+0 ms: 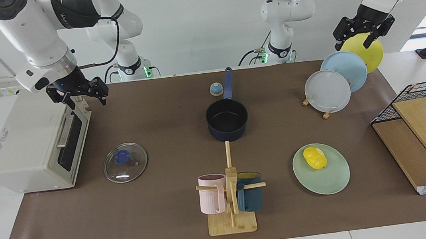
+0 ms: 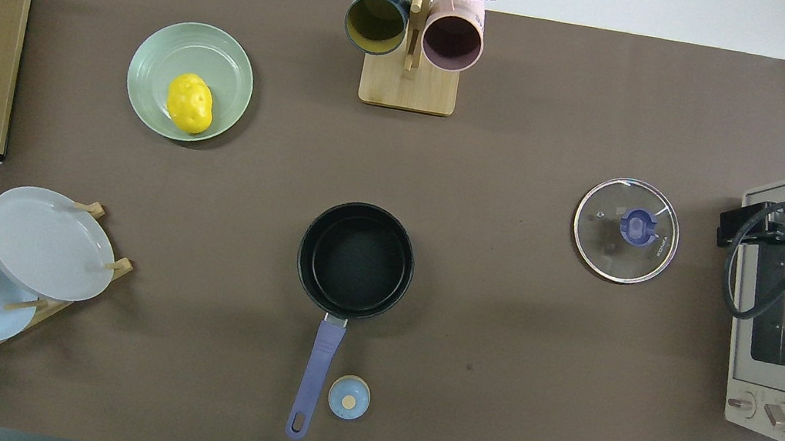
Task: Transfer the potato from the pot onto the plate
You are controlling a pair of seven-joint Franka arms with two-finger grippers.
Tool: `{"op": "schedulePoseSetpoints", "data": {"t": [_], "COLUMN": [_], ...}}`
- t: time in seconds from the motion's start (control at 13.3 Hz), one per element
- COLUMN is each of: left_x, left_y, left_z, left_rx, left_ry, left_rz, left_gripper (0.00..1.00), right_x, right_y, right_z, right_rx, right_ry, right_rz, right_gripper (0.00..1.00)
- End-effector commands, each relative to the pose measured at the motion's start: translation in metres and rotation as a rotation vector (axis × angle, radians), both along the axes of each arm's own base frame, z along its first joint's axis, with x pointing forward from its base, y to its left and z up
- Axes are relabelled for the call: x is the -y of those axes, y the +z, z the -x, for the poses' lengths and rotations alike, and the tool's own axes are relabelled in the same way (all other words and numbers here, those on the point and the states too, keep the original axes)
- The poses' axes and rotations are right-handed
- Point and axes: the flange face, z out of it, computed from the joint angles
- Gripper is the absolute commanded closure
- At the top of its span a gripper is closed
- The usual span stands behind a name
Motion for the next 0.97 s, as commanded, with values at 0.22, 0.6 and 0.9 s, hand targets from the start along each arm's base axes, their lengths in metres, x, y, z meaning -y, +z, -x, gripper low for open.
{"op": "schedulePoseSetpoints", "data": {"t": [0.22, 0.6, 0.9], "left_x": [0.007, 0.004, 0.007], "left_y": [-0.01, -0.007, -0.024], "left_z": [-0.016, -0.016, -0.015], "left_rx": [0.006, -0.009, -0.048], "left_ry": [0.006, 0.009, 0.009], "left_rz": [-0.033, -0.054, -0.055], "left_gripper": [0.0, 0.0, 0.0], "right_x": [0.007, 0.007, 0.008], "right_y": [0.005, 0.009, 0.021], "right_z": [0.005, 0.005, 0.003], "right_rx": [0.021, 0.031, 0.057], "right_ry": [-0.025, -0.02, -0.02], "right_rz": [-0.02, -0.023, -0.016], "right_gripper": [0.0, 0.0, 0.0]}}
